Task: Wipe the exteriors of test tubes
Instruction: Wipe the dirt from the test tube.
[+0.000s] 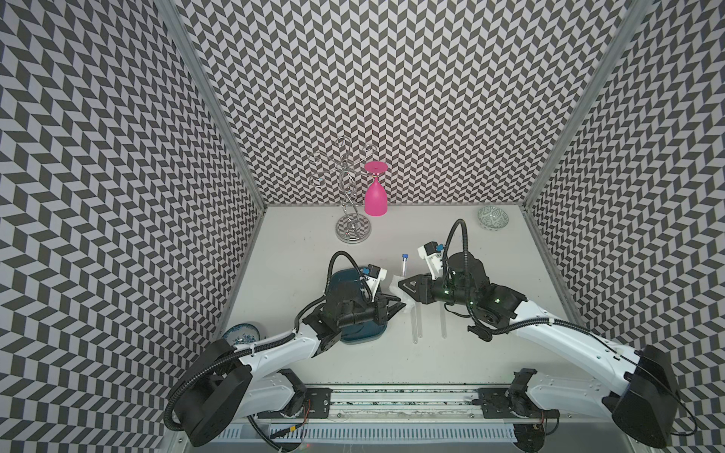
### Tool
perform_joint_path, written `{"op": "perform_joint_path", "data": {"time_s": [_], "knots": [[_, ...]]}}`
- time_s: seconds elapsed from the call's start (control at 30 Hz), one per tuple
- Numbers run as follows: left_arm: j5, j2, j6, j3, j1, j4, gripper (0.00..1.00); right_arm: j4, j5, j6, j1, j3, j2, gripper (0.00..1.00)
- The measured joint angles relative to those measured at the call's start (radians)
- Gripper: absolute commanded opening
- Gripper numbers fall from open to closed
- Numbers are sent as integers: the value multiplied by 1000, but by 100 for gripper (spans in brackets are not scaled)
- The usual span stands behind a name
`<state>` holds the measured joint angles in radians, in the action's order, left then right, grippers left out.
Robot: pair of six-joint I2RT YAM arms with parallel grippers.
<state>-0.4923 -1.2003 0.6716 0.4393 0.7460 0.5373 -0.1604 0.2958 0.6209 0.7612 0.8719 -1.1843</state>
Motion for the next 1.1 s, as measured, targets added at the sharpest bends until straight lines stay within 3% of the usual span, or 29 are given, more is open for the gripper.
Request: {"op": "perform_joint_path", "data": {"time_s": [0.33, 0.43, 0.87, 1.1], "knots": [[-12, 0, 2, -2, 0, 42, 6, -18, -11, 5, -1, -3, 0, 31], [-18, 0, 3, -4, 0, 46, 6, -10, -7, 10, 0, -10, -5, 24], [-29, 0, 3, -16, 0, 42, 7, 168, 51, 21, 4, -116, -29, 20], [-27, 0, 2, -16, 0, 14, 7, 273, 75, 44, 6, -171, -44, 13]]}}
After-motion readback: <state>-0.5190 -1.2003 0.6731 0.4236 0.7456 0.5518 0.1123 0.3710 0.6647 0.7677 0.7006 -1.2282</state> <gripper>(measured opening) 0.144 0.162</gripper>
